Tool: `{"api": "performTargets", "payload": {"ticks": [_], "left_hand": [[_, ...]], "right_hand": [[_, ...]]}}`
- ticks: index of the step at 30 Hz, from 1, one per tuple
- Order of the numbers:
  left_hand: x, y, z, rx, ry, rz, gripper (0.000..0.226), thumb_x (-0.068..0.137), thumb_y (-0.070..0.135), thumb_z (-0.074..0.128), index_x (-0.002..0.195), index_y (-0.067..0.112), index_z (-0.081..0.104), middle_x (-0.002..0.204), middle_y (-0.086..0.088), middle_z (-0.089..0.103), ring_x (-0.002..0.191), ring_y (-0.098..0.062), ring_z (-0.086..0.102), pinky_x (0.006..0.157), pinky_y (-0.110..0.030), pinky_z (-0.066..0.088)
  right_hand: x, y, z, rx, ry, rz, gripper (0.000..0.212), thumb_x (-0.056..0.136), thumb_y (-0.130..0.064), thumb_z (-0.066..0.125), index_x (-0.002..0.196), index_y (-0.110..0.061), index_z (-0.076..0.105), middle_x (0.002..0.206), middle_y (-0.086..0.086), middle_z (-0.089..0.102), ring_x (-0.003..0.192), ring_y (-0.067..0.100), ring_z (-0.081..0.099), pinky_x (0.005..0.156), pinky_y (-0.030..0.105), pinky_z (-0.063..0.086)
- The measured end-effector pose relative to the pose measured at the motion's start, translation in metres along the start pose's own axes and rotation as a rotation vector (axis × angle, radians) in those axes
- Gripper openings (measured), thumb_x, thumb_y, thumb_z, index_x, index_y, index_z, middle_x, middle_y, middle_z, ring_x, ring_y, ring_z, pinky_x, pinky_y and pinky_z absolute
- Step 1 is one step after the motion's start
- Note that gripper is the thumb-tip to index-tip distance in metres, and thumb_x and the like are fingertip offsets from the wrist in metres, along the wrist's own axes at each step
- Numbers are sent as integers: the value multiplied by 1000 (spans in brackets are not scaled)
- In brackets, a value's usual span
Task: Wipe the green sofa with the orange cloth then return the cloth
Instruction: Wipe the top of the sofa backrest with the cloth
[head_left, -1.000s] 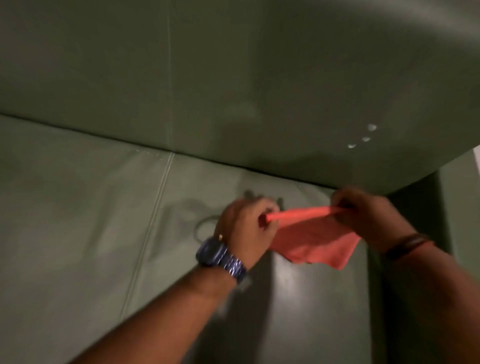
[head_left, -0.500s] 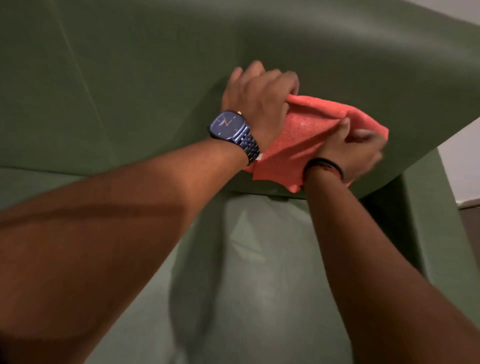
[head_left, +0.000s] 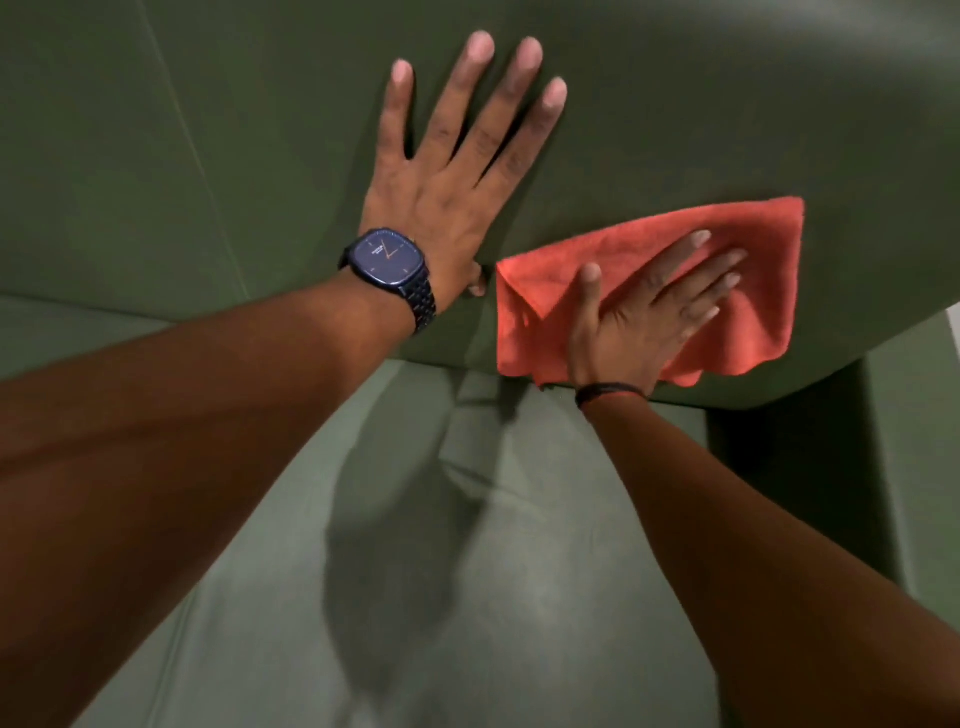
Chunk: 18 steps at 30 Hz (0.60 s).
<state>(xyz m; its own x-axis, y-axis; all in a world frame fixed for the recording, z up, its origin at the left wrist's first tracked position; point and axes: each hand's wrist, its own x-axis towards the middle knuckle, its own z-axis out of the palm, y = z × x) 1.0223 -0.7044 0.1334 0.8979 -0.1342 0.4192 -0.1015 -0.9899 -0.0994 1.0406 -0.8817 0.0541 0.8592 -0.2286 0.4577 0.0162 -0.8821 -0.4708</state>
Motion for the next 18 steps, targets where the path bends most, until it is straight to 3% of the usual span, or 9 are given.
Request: {"api": "performTargets", "payload": {"ticks": [2, 7, 11, 16, 18], "left_hand": [[-1, 1, -3, 10, -6, -6, 152, 24, 47, 90, 146, 18, 3, 156, -9, 13, 140, -36, 11, 103, -62, -1], [-3, 3, 0, 53, -4, -13, 147, 29, 41, 90, 146, 18, 5, 155, -8, 16, 140, -36, 14, 104, -65, 5], [-4, 6, 2, 62, 31, -29, 122, 55, 9, 82, 146, 22, 2, 156, -5, 17, 140, -35, 15, 103, -63, 2], [-9, 4, 3, 26, 13, 37, 136, 39, 38, 90, 146, 22, 7, 156, -4, 16, 140, -36, 14, 102, -63, 0], [-13, 8, 8, -24, 35, 20, 119, 53, 31, 81, 147, 21, 9, 156, -4, 16, 140, -35, 12, 105, -63, -1]], "right_hand": [[9, 21, -7, 28, 10, -70, 80, 91, -56, 35, 143, 1, 17, 147, 40, 12, 137, 52, 8, 109, 60, 9], [13, 4, 2, 106, 90, 28, 79, 92, -58, 21, 142, 2, 13, 146, 41, 8, 136, 53, 4, 108, 61, 9], [-11, -1, 6, 28, -72, -129, 78, 91, -47, 42, 142, 4, 15, 144, 45, 8, 135, 55, 3, 108, 61, 5], [-4, 29, -4, 60, -82, -88, 75, 93, -50, 35, 144, 0, 12, 147, 41, 6, 137, 53, 2, 109, 58, 3], [-5, 15, 0, 144, -47, -4, 76, 92, -50, 30, 143, 3, 11, 147, 41, 3, 137, 53, 0, 109, 59, 6]]}}
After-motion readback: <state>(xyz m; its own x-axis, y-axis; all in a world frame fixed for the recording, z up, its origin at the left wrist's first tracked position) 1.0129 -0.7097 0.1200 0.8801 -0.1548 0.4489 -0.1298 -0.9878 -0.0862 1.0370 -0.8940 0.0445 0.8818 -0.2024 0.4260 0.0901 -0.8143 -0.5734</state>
